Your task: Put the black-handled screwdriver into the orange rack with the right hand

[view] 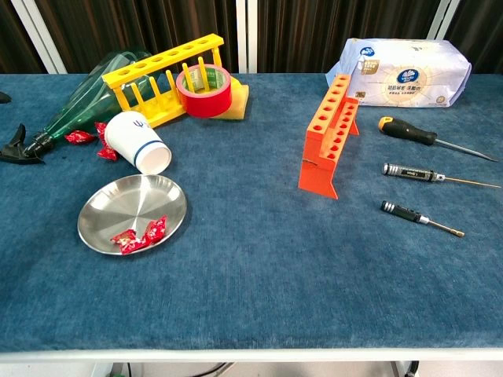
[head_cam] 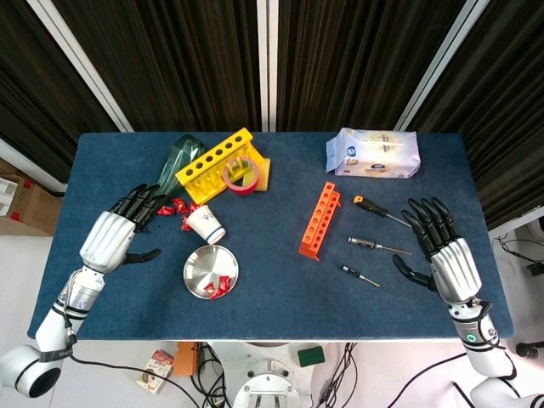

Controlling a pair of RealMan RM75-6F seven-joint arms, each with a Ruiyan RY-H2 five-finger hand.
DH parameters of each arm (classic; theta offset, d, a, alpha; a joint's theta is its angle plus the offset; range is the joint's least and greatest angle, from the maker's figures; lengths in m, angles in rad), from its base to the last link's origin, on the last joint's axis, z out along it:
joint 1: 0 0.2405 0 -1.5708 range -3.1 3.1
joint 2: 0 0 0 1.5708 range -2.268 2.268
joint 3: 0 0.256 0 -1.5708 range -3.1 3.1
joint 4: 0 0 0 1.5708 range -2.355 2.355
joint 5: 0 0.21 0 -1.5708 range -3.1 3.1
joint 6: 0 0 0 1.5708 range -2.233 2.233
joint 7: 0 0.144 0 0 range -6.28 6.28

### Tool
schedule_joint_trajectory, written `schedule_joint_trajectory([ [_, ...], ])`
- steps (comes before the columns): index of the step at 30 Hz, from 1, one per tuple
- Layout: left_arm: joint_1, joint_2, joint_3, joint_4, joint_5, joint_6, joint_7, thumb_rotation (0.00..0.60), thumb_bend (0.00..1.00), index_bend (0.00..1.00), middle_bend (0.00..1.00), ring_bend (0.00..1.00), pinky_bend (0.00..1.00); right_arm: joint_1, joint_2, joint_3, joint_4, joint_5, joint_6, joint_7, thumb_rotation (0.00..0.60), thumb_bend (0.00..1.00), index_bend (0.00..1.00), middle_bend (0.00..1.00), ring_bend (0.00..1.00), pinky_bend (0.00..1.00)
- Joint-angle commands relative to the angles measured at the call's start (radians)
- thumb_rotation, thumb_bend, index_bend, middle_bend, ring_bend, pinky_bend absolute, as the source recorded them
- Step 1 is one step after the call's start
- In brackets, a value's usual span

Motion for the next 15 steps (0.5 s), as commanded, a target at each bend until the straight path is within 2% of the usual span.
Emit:
schedule_joint_trajectory([
  [1, -0.001, 0.000, 0.005, -0.001, 0.001, 0.003, -0.004, 0.600, 0.03, 0.11, 0.05, 0.03, 0.24, 0.001, 0.003, -0.008, 0.000, 0.004, -0.010, -0.015, 0.600, 0.30, 0.00, 0.00, 0.00, 0.00],
  [10, -0.003, -0.002, 0.021, -0.016, -0.010, 0.002, 0.033, 0.600, 0.03, 0.11, 0.05, 0.03, 0.24, -0.011, 0.017, -0.027, -0.005, 0.000, 0.018, -0.015, 0.600, 0.30, 0.00, 0.00, 0.00, 0.00],
  [15, -0.002, 0.010, 0.027, -0.034, -0.029, -0.008, 0.055, 0.600, 0.03, 0.11, 0.05, 0.03, 0.24, -0.037, 0.046, -0.051, -0.043, -0.006, 0.023, -0.086, 0.600, 0.30, 0.00, 0.00, 0.00, 0.00],
])
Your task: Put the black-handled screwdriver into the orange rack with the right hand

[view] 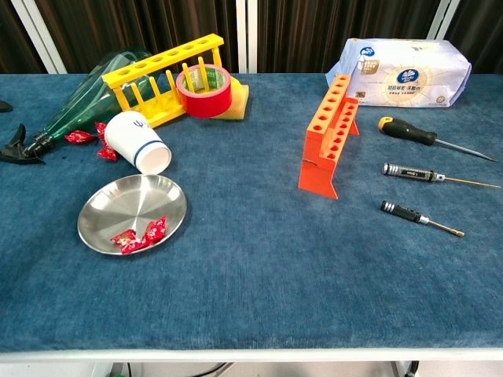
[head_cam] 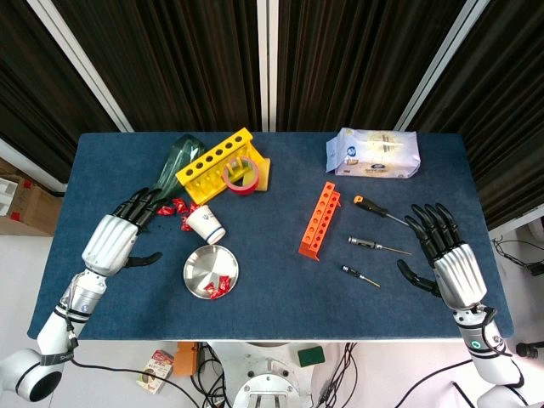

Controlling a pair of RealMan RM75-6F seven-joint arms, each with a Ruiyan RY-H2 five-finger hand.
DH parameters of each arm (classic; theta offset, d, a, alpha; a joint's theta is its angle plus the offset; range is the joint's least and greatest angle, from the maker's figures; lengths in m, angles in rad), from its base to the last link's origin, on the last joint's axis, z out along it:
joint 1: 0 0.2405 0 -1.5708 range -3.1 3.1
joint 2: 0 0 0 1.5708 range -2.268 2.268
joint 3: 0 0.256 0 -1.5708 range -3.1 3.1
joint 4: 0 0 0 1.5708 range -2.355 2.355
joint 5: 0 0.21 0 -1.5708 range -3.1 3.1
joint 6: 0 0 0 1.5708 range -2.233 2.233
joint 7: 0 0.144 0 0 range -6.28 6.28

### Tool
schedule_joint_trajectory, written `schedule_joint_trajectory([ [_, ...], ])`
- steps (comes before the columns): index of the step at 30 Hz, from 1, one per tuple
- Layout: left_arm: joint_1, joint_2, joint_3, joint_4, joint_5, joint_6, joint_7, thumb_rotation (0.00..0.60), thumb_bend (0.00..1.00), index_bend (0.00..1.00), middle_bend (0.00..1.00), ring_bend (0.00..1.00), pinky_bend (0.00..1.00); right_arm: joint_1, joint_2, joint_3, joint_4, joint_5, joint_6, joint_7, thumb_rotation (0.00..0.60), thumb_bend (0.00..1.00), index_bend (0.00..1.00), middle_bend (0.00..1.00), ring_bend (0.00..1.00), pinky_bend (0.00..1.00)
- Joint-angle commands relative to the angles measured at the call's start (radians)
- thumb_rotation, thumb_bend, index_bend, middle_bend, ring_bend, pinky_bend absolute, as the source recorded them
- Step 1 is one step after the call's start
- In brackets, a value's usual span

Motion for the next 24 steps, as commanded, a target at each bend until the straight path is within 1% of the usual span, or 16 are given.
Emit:
schedule_joint_trajectory([
  [1, 0.003, 0.011, 0.006, -0.011, -0.014, -0.008, 0.015, 0.600, 0.03, 0.11, 0.05, 0.03, 0.24, -0.023, 0.027, -0.020, -0.037, 0.002, -0.006, -0.073, 0.600, 0.30, 0.00, 0.00, 0.00, 0.00],
  [6, 0.009, 0.029, 0.016, -0.024, -0.033, -0.018, 0.035, 0.600, 0.03, 0.11, 0.05, 0.03, 0.24, -0.049, 0.071, -0.043, -0.127, 0.059, -0.080, -0.205, 0.600, 0.30, 0.00, 0.06, 0.00, 0.00],
  [8, 0.011, 0.035, 0.020, -0.025, -0.043, -0.025, 0.039, 0.600, 0.03, 0.11, 0.05, 0.03, 0.24, -0.051, 0.090, -0.046, -0.180, 0.123, -0.146, -0.264, 0.600, 0.31, 0.02, 0.09, 0.00, 0.00],
  [9, 0.011, 0.036, 0.022, -0.023, -0.048, -0.029, 0.039, 0.600, 0.03, 0.11, 0.05, 0.03, 0.24, -0.049, 0.103, -0.048, -0.216, 0.169, -0.196, -0.297, 0.600, 0.32, 0.03, 0.11, 0.00, 0.00],
  [12, 0.012, 0.033, 0.025, -0.013, -0.055, -0.034, 0.034, 0.600, 0.03, 0.11, 0.05, 0.03, 0.24, -0.035, 0.133, -0.054, -0.296, 0.259, -0.301, -0.359, 0.600, 0.32, 0.04, 0.14, 0.00, 0.00],
  [14, 0.012, 0.029, 0.029, -0.003, -0.058, -0.037, 0.026, 0.600, 0.03, 0.11, 0.05, 0.03, 0.24, -0.023, 0.141, -0.057, -0.330, 0.303, -0.355, -0.403, 0.600, 0.33, 0.05, 0.15, 0.00, 0.00],
  [16, 0.012, 0.027, 0.034, 0.004, -0.060, -0.042, 0.020, 0.600, 0.03, 0.11, 0.05, 0.03, 0.24, -0.016, 0.137, -0.060, -0.353, 0.355, -0.398, -0.460, 0.600, 0.33, 0.09, 0.16, 0.00, 0.00],
  [18, 0.013, 0.028, 0.038, 0.007, -0.060, -0.044, 0.020, 0.600, 0.03, 0.11, 0.05, 0.03, 0.24, -0.004, 0.124, -0.064, -0.371, 0.402, -0.448, -0.485, 0.600, 0.33, 0.13, 0.17, 0.00, 0.00],
  [20, 0.015, 0.027, 0.042, 0.011, -0.059, -0.043, 0.020, 0.600, 0.03, 0.11, 0.05, 0.03, 0.24, 0.012, 0.112, -0.071, -0.376, 0.422, -0.496, -0.466, 0.600, 0.33, 0.18, 0.20, 0.00, 0.00],
  [22, 0.018, 0.027, 0.048, 0.017, -0.060, -0.044, 0.018, 0.600, 0.03, 0.11, 0.05, 0.02, 0.24, 0.023, 0.089, -0.075, -0.364, 0.427, -0.529, -0.410, 0.600, 0.33, 0.26, 0.24, 0.00, 0.00],
  [24, 0.020, 0.029, 0.051, 0.020, -0.064, -0.047, 0.016, 0.600, 0.03, 0.11, 0.05, 0.02, 0.24, 0.030, 0.072, -0.076, -0.347, 0.428, -0.544, -0.394, 0.600, 0.33, 0.34, 0.27, 0.00, 0.00],
])
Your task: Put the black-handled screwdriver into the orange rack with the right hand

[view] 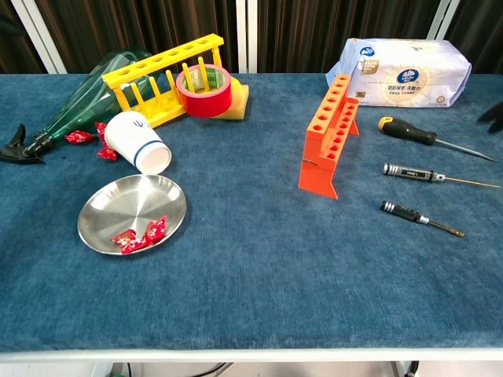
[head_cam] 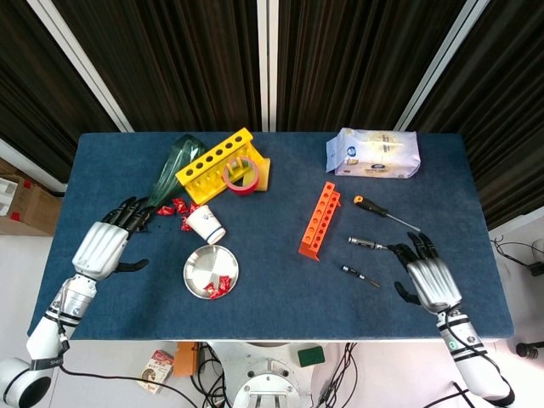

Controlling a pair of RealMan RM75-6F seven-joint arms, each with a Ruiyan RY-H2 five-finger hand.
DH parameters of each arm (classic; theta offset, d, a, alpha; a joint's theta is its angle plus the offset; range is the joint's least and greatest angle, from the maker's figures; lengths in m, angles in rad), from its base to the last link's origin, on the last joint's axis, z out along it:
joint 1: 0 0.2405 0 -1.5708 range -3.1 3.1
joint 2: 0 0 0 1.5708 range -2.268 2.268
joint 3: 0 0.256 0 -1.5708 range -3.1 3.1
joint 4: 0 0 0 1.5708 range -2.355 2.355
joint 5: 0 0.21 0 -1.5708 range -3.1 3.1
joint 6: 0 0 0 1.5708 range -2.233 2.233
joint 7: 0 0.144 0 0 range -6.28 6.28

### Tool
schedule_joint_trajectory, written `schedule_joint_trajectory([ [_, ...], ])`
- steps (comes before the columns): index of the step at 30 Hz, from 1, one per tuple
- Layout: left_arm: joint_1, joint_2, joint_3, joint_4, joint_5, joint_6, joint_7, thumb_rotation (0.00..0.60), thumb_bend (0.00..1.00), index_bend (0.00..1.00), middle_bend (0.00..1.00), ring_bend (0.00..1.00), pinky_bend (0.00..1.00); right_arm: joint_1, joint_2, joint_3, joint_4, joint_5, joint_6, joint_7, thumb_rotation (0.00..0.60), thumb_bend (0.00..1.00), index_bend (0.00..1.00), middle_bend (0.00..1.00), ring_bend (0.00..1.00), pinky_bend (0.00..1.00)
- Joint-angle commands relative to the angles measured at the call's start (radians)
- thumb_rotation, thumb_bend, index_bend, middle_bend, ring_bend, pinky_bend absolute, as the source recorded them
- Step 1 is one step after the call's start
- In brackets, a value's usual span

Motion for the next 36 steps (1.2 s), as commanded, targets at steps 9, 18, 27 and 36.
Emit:
schedule_joint_trajectory([
  [9, 0.009, 0.004, 0.010, 0.016, -0.017, -0.006, -0.013, 0.600, 0.03, 0.11, 0.05, 0.02, 0.24, 0.052, -0.132, 0.007, 0.020, 0.149, -0.057, -0.182, 0.600, 0.35, 0.44, 0.28, 0.01, 0.00],
  [18, 0.007, -0.003, 0.012, 0.068, -0.038, -0.029, -0.053, 0.600, 0.03, 0.11, 0.05, 0.02, 0.23, 0.089, -0.221, 0.039, 0.022, 0.289, -0.046, -0.336, 0.600, 0.35, 0.39, 0.19, 0.00, 0.00],
  [27, 0.010, 0.006, 0.013, 0.098, -0.034, -0.025, -0.083, 0.600, 0.03, 0.11, 0.05, 0.02, 0.23, 0.125, -0.255, 0.055, 0.014, 0.388, -0.035, -0.405, 0.600, 0.35, 0.35, 0.17, 0.00, 0.00],
  [36, 0.021, 0.015, 0.015, 0.116, -0.036, -0.012, -0.092, 0.600, 0.03, 0.12, 0.05, 0.02, 0.23, 0.160, -0.301, 0.056, 0.019, 0.454, -0.031, -0.440, 0.600, 0.38, 0.35, 0.17, 0.00, 0.00],
])
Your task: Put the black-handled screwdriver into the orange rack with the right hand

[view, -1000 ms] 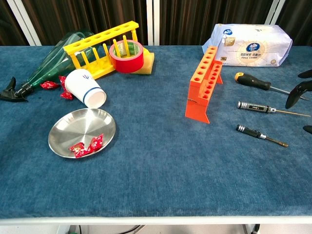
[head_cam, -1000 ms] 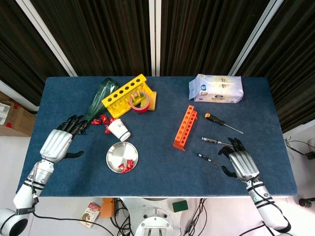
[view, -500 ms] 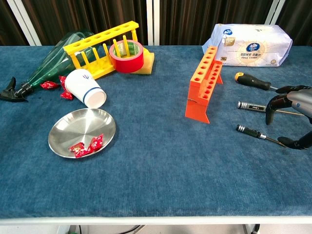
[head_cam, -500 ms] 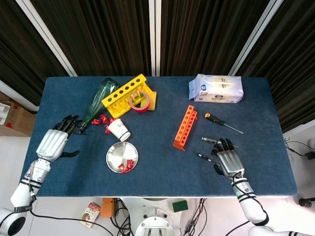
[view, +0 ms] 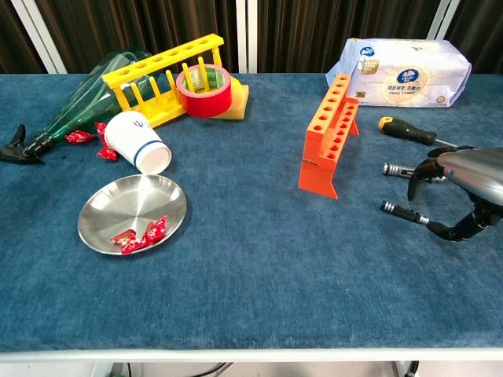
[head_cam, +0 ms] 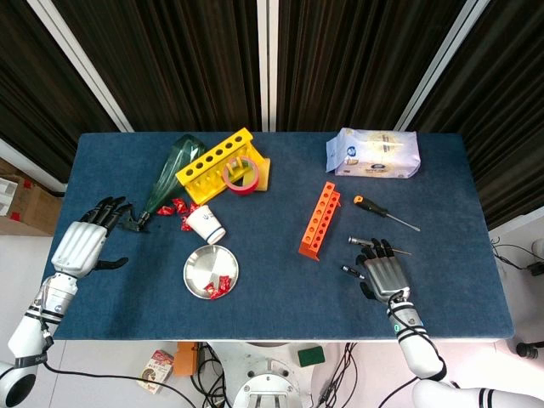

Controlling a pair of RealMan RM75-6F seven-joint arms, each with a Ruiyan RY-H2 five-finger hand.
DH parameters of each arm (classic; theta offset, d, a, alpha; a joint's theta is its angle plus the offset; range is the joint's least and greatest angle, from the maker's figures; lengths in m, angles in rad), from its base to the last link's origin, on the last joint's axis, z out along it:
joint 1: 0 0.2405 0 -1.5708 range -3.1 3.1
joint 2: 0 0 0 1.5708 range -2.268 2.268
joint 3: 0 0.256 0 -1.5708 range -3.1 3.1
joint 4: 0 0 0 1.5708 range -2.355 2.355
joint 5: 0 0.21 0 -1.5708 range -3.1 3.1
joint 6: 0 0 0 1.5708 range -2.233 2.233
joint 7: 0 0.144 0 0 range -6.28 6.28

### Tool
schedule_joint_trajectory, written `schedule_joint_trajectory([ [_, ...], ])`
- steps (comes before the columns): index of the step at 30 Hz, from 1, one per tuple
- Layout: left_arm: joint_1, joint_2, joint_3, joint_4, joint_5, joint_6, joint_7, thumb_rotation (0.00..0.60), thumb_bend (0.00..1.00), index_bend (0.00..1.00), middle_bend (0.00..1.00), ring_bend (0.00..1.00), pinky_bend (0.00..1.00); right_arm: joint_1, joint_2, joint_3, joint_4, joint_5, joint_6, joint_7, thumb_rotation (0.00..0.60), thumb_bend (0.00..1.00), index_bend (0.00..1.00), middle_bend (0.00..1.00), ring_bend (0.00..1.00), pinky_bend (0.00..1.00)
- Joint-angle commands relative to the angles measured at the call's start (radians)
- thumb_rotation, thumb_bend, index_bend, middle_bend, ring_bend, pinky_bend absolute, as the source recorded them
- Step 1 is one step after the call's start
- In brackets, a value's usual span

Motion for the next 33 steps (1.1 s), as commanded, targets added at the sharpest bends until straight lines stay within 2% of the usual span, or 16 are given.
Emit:
schedule_joint_trajectory([
  [1, 0.004, 0.003, 0.001, 0.004, 0.000, 0.004, -0.009, 0.600, 0.03, 0.12, 0.05, 0.02, 0.23, 0.008, -0.011, -0.001, 0.004, 0.005, 0.011, -0.010, 0.600, 0.38, 0.35, 0.17, 0.00, 0.00],
  [15, 0.010, 0.006, 0.003, 0.016, 0.007, 0.012, -0.033, 0.600, 0.03, 0.12, 0.05, 0.02, 0.23, 0.041, -0.034, -0.021, 0.008, 0.036, 0.011, -0.019, 0.598, 0.42, 0.40, 0.17, 0.00, 0.00],
  [27, 0.011, 0.009, 0.007, 0.017, -0.001, -0.002, -0.035, 0.600, 0.03, 0.12, 0.05, 0.02, 0.23, 0.056, -0.038, -0.046, 0.012, -0.011, 0.000, 0.025, 0.599, 0.43, 0.44, 0.17, 0.00, 0.00],
  [33, 0.012, 0.011, 0.006, 0.019, -0.002, -0.002, -0.039, 0.600, 0.03, 0.12, 0.05, 0.02, 0.23, 0.057, -0.045, -0.056, 0.023, -0.024, 0.018, 0.016, 0.599, 0.44, 0.50, 0.18, 0.00, 0.00],
])
